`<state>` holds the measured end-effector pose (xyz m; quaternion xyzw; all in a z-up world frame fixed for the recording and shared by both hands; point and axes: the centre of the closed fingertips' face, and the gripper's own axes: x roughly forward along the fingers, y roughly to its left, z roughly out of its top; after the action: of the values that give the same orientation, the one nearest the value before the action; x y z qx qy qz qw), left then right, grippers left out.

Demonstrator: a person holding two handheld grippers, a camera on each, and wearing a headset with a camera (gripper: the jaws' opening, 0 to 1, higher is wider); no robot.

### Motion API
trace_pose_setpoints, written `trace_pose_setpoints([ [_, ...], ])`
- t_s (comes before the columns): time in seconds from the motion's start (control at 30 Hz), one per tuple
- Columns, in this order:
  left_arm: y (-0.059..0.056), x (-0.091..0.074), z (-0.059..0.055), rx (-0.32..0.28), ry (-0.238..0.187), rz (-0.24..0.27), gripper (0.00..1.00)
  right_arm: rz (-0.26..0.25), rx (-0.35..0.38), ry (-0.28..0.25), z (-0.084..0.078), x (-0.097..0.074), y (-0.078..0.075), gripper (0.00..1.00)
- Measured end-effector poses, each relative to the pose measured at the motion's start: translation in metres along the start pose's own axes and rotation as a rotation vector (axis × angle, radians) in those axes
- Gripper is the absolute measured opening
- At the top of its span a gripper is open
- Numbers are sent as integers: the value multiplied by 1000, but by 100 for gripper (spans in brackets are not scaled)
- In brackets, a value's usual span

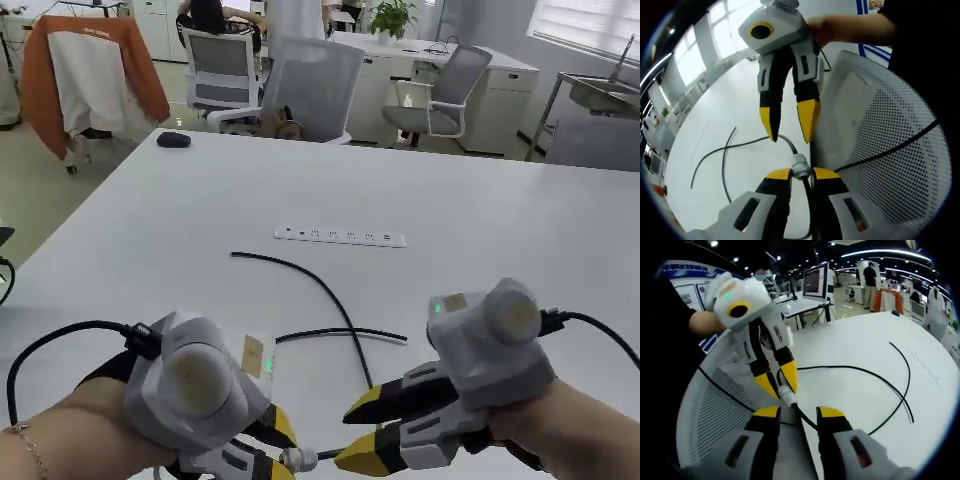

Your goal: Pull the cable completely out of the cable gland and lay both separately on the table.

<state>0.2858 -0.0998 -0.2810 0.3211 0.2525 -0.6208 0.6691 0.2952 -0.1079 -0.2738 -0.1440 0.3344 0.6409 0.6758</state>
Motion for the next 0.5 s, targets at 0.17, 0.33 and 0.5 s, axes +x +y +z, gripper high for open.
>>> trace_pose_setpoints([
  [0.17,2,-4,9,4,-41,-5,17,128,-36,6,5,15,9,22],
  [0.33,3,-3,8,24,-31,-16,17,190,-90,45,3,19,11,13],
  [0.5,5,1,3,21,-24,-29,17,163,-139,89,0,23,9,12],
])
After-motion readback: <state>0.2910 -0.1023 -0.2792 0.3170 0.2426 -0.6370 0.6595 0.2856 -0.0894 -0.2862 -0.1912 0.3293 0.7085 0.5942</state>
